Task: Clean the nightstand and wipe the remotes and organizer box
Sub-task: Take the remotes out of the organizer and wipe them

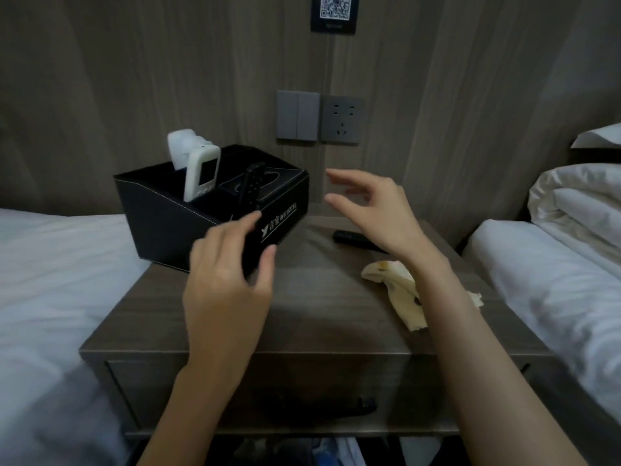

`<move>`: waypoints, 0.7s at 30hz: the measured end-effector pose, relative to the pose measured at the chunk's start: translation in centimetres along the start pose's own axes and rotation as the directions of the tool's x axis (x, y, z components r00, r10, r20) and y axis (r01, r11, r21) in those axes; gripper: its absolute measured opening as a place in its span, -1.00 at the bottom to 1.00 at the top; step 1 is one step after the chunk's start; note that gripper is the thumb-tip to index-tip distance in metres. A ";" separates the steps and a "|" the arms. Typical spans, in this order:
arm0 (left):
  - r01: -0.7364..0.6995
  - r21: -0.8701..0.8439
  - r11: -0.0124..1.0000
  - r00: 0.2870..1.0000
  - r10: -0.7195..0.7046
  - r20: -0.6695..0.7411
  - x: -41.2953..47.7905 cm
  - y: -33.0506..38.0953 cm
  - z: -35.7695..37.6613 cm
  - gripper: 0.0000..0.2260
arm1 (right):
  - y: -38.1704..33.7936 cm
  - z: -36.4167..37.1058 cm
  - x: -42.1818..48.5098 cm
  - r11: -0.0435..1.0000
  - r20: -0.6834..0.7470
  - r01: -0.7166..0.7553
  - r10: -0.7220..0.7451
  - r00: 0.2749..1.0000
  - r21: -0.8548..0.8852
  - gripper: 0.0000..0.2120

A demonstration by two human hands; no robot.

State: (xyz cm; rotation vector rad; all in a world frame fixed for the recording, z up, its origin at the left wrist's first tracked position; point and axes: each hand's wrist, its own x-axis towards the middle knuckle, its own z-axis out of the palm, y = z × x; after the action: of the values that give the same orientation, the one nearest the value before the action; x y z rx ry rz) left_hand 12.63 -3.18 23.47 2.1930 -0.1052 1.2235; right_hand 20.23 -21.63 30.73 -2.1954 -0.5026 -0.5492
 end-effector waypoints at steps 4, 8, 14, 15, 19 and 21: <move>0.095 -0.010 0.995 0.993 -0.096 -0.067 0.5 -1.8 -1.4 -0.52 | -2.8 3.0 0.0 0.989 0.028 -0.005 0.001 1.000 0.148 -0.51; 0.151 0.023 0.988 0.988 -0.152 0.028 0.5 -3.4 -1.5 -0.45 | -4.4 6.1 -0.3 0.981 0.096 -0.078 0.061 0.993 0.175 -0.31; 0.173 0.003 0.985 0.975 -0.172 0.141 0.2 -4.5 -1.7 -0.42 | -5.5 9.4 0.5 0.950 -0.010 -0.123 0.132 0.991 0.288 -0.27; 0.167 -0.001 0.986 0.976 -0.165 0.142 0.2 -4.6 -1.7 -0.42 | -5.6 9.7 0.6 0.948 -0.033 -0.110 0.125 0.992 0.298 -0.32; 0.156 -0.016 0.988 0.974 -0.152 0.166 0.4 -4.8 -1.8 -0.42 | -6.3 10.3 0.9 0.918 -0.076 -0.083 0.121 0.990 0.389 -0.48; 0.146 -0.018 0.989 0.975 -0.141 0.173 0.4 -4.9 -1.9 -0.42 | -6.8 10.1 1.0 0.893 -0.096 -0.054 0.108 0.990 0.446 -0.46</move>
State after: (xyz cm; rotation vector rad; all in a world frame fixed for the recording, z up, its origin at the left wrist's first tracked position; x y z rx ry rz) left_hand 13.18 1.92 22.12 2.2347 -0.0342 0.9471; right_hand 19.72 -9.49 29.52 -1.7277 -0.4216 -0.4628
